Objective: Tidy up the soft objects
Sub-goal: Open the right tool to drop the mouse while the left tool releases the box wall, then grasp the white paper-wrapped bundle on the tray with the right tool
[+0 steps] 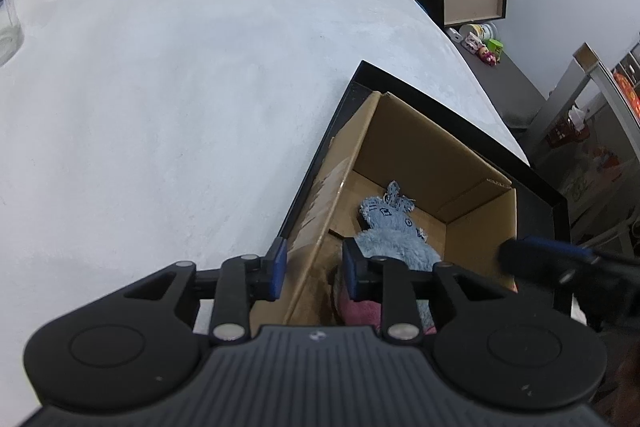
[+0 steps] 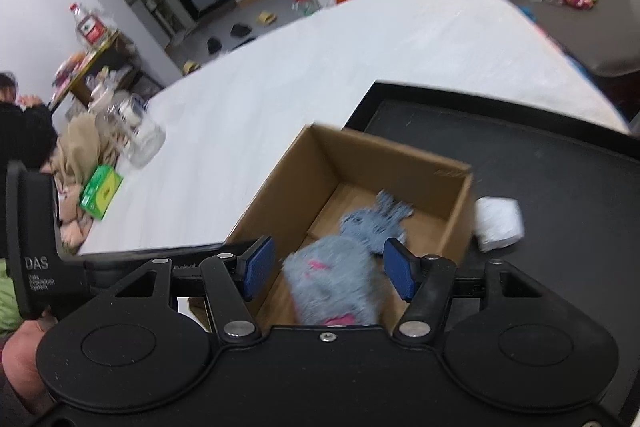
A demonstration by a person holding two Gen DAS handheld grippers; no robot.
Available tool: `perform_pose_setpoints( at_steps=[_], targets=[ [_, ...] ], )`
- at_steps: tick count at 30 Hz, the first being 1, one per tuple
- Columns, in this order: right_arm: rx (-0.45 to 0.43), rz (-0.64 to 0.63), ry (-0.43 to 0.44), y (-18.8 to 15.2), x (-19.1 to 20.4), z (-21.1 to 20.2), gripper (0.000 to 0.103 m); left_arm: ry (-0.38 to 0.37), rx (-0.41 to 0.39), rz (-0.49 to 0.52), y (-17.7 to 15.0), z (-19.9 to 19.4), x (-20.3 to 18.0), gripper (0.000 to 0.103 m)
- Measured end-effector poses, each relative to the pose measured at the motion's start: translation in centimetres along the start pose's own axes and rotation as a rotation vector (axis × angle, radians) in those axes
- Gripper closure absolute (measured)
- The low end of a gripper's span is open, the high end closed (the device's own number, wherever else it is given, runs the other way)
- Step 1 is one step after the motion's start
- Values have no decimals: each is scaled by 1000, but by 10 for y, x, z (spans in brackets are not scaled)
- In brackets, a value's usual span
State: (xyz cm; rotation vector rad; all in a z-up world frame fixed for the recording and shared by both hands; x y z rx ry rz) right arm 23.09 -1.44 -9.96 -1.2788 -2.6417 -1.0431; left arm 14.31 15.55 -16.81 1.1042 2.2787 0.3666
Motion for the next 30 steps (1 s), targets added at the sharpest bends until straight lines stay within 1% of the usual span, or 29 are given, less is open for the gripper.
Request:
perform_pose_setpoints(
  at_steps=[9,11,13,15,17,21,26,30],
  targets=[
    [-70,49,-42,6,-34,-13,43,33,3,55,1,2,-8,70],
    [-80,58,-50,6,-41,-14,43,37,7,64,2,5,-11,65],
    [-86,63,-63,5,-49,-15,43,42,8,88,3,7,-14,63],
    [-87,64,-81,4,-57,-14,42,54,10,116,4,9,-18,60],
    [-88,62,-98,3,-65,-12,41,72,14,138,4,12,-19,51],
    [-88,52,-124,2,-79,-6,36,92,26,168,5,18,-22,48],
    [-69,37,-135,-4,-96,4,29,122,33,228,8,25,-34,37],
    [-51,9,-150,-7,-106,18,29,146,39,280,11,31,-43,35]
  ],
)
Point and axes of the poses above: each gripper's, at about its wrist camera, not at the fingertips, and z roughly the way its jaws point, x to its left, y to its top, the point moved 5 cm from there along z, roughly the way its jaws point, and after that the axes turned 6 degrees about -y, right-handed, at the moved point
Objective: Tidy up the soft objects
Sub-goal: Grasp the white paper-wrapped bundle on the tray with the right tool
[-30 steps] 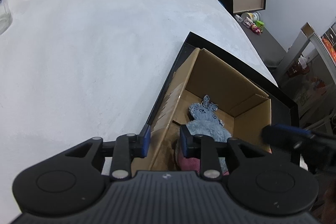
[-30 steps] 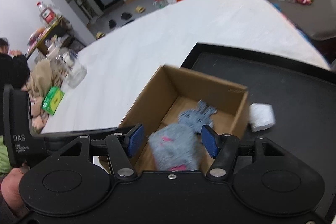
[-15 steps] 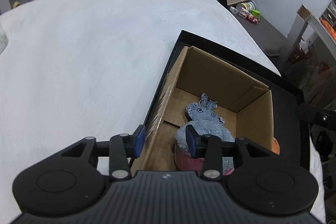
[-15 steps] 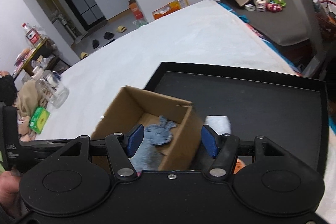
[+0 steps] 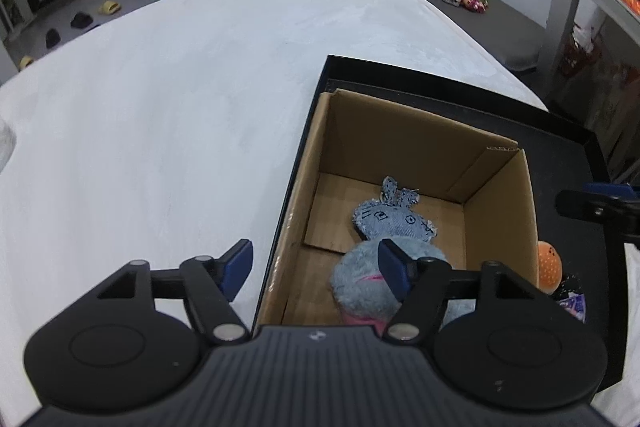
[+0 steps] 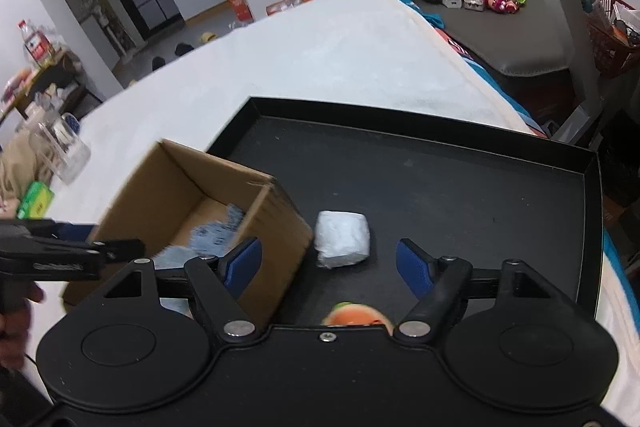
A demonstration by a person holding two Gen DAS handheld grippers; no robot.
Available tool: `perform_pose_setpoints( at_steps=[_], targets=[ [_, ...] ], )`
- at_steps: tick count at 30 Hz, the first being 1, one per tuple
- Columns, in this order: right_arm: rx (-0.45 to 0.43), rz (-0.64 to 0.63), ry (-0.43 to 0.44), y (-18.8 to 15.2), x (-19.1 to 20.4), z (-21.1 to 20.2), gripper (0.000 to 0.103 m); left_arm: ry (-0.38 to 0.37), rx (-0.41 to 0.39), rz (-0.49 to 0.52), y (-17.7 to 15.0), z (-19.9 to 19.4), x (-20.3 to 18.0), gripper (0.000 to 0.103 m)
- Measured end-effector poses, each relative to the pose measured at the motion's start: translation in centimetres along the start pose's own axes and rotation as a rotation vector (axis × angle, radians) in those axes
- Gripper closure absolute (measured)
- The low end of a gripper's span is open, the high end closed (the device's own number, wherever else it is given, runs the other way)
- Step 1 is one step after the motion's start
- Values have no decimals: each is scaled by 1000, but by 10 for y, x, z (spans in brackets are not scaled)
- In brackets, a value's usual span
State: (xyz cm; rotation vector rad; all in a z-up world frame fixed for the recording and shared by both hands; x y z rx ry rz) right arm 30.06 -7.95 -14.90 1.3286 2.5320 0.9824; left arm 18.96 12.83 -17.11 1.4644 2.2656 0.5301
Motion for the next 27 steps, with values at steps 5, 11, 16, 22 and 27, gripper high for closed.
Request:
perform_pose_setpoints(
  at_steps=[5,11,16,22,27],
  targets=[
    [21,-47,-5,-1,-5,18,29,21,34,42,-1,10,-8,35],
    [46,-92,26,-3,-3,39,30,37,51,72,0,15,-13,35],
    [58,-109,31,-3,-4,54,35,65,59,100,3,20,-17,35],
    [90,-115,40,-6,-5,69,64,92,59,132,1,22,-22,35],
    [77,-69,18,-10,-7,59,65,92,60,129,2,22,-24,35]
  ],
)
Point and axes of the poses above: each gripper's, at about its wrist camera, not at the fingertips, and z roughly the way its jaws point, x to its left, y to its top, the point moved 5 cm from there along z, roughly the way its jaws point, and after that the axes turned 6 degrees about -y, right-handed, at the moved point
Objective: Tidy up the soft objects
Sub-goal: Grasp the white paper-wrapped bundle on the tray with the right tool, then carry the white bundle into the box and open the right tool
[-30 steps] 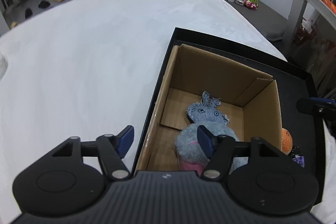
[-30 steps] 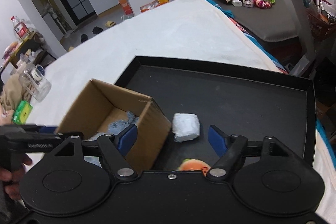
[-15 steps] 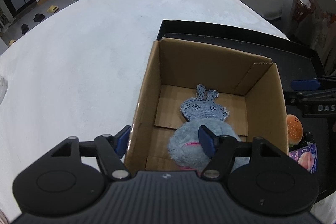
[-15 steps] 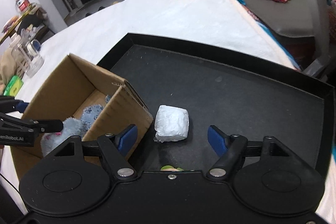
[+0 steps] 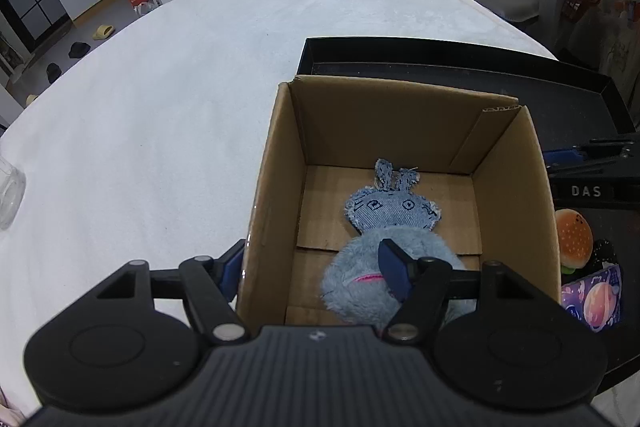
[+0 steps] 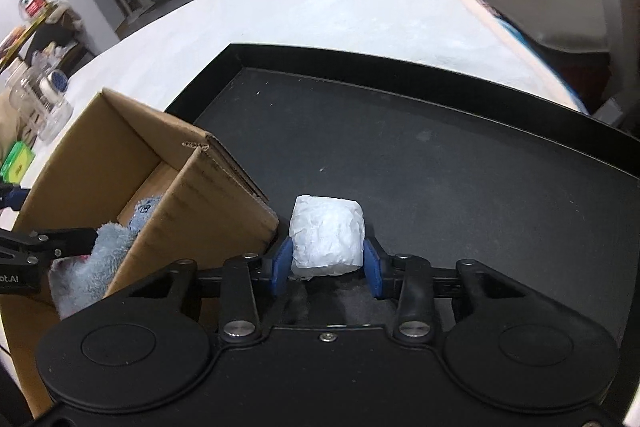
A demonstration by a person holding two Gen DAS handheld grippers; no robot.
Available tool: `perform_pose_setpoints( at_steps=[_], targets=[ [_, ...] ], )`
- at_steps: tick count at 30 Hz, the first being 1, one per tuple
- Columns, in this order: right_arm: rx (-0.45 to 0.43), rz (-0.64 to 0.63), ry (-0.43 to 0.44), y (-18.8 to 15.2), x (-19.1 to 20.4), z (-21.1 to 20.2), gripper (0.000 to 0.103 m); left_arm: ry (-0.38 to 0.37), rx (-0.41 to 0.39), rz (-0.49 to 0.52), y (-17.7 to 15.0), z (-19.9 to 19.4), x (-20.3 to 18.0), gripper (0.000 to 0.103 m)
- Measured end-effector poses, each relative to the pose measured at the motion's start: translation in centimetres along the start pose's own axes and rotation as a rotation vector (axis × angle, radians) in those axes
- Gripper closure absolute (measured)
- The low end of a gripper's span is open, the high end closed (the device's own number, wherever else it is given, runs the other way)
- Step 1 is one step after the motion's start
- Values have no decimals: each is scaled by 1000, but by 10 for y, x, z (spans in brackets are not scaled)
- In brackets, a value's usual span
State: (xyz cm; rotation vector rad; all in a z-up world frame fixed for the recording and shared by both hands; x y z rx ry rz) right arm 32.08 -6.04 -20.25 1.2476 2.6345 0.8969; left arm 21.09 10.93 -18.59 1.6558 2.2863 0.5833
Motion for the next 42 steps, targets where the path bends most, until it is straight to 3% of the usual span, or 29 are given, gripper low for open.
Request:
perform_pose_setpoints(
  at_steps=[15,26,42],
  targets=[
    [-69,135,-27,-3,-8,-55,65,-40,-28,-13,-7,-11,8,35],
    [-146,102,-83,11,17,-84,65,-78,-63,-41,-12,-26,24,35],
    [-202,61,-56,36,52,-114,65,-120,-67,-68,-22,-32,34,35]
  ],
)
Point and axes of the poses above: each gripper's, at about its wrist camera, not at the fingertips, and z roughly the way its jaws point, x to its left, y to its top, the point moved 5 cm from there along z, roughly the way its jaws point, and after that the axes turned 6 degrees about -y, right-handed, at the moved point
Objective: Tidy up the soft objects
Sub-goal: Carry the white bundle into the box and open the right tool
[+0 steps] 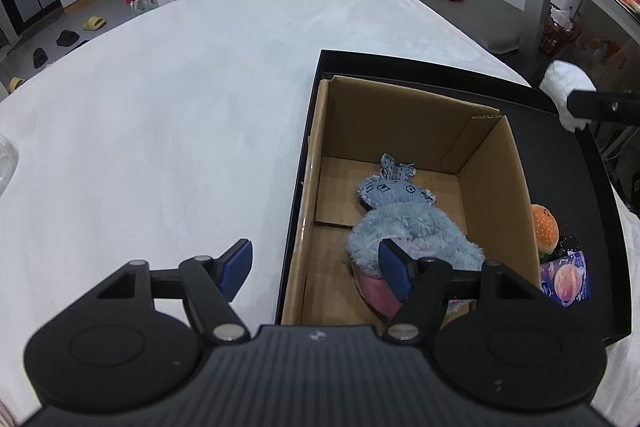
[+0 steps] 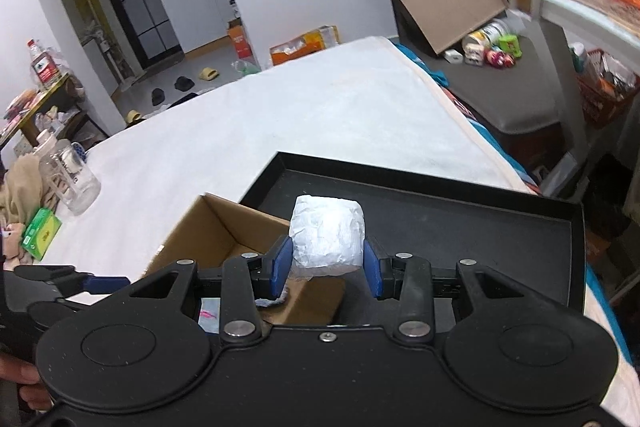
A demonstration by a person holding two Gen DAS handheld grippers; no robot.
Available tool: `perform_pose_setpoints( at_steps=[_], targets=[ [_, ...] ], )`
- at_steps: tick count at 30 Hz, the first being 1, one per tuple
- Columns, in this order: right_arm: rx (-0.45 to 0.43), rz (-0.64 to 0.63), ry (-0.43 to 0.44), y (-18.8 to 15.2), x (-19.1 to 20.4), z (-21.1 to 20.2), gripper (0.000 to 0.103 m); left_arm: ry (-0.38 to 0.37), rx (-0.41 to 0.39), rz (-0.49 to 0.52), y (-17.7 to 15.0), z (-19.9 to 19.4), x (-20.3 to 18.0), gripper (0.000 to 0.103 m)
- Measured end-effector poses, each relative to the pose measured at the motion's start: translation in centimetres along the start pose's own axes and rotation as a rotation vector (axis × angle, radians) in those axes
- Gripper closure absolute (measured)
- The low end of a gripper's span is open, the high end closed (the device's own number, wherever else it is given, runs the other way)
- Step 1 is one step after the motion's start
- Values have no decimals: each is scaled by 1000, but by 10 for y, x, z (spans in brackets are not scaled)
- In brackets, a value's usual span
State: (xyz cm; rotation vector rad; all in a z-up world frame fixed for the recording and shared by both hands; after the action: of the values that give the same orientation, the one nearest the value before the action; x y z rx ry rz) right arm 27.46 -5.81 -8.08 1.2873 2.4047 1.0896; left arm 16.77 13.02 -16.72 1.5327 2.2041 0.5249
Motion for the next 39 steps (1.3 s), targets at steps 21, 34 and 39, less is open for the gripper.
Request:
perform_pose_setpoints(
  at_steps=[21,34,39],
  targets=[
    [81,-136,-10,-9,55,21,64,-102,1,-49,-12,12,15,51],
    [161,-266,-104,-20,76,45,64,-111,28,-63,-19,18,22,76],
    [167,-339,-156,-26,83,53,64,-117,40,-72,-20,20,26,80]
  ],
)
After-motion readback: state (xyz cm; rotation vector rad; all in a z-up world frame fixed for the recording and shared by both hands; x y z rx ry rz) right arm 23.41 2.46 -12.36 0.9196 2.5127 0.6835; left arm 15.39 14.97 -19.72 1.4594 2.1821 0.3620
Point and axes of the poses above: each gripper's, at about its wrist camera, not at the fingertips, and z roughly the way its jaws point, x to its left, y to its top, the point moved 5 cm from there along z, roughly the way its jaws point, and after that the axes turned 6 degrees about -y, right-handed, at the moved point
